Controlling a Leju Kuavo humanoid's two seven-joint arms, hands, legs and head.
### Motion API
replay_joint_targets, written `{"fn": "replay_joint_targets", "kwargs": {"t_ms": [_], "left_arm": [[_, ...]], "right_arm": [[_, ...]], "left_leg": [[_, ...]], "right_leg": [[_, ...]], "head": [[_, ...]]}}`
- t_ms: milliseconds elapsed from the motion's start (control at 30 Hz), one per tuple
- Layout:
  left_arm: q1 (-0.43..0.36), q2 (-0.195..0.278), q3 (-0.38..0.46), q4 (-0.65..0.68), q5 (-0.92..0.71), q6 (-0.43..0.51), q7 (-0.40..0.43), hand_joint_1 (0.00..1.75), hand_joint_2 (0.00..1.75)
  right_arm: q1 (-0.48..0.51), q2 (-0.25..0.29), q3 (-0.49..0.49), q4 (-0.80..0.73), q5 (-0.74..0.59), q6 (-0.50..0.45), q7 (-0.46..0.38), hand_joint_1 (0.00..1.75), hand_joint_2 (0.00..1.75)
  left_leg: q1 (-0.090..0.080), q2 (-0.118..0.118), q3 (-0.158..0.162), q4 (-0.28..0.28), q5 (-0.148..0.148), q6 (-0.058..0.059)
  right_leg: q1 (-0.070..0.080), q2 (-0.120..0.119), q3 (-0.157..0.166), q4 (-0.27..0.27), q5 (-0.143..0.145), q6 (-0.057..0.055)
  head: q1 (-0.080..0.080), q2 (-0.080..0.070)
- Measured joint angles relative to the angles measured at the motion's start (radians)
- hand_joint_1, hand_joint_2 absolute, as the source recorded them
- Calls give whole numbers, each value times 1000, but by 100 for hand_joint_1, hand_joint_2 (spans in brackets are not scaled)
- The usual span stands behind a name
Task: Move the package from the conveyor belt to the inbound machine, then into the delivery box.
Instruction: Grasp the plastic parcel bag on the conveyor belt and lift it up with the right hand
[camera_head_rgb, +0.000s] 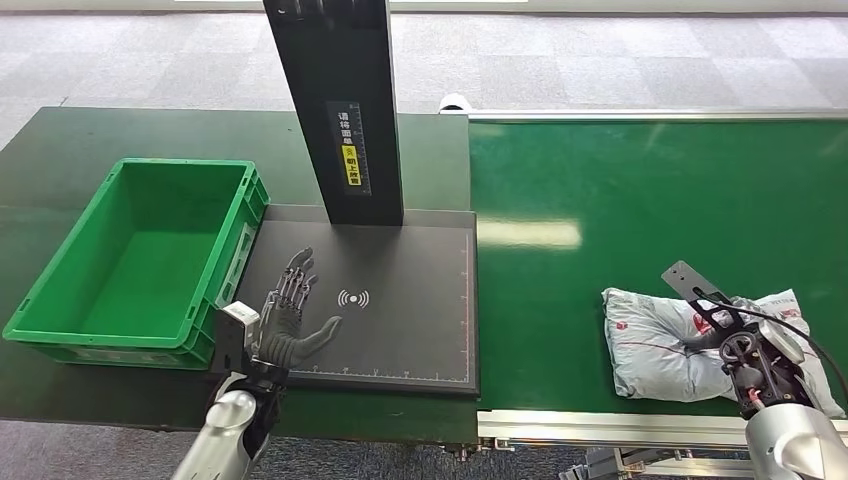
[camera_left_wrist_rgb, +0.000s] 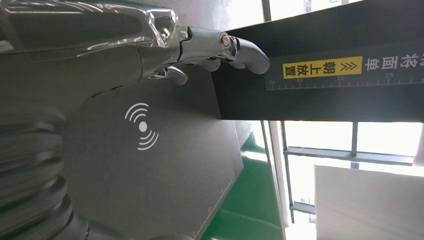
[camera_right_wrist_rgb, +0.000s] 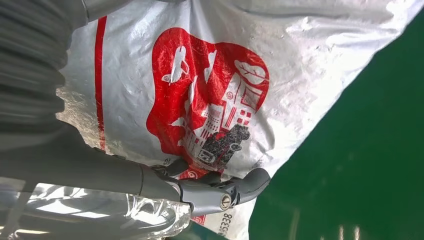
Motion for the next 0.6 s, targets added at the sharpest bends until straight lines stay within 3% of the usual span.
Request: {"fn": "replay_joint_targets", "kwargs": {"t_ms": [100, 600], "left_arm": [[-6, -1, 0, 8, -1, 0, 0, 0, 175], [-35, -5, -1, 40, -1, 2, -2, 0, 175]], "right_arm": [[0, -3, 0, 12, 4, 51, -25, 175, 175], [-24, 8, 20, 25, 11, 211, -142, 175, 175]], "left_leg": [[0, 0, 1, 0, 0, 0], [0, 0, 7, 0, 0, 0]], "right_leg": [[0, 0, 1, 0, 0, 0], [0, 1, 6, 0, 0, 0]], "head": [[0, 0], [0, 0]]}}
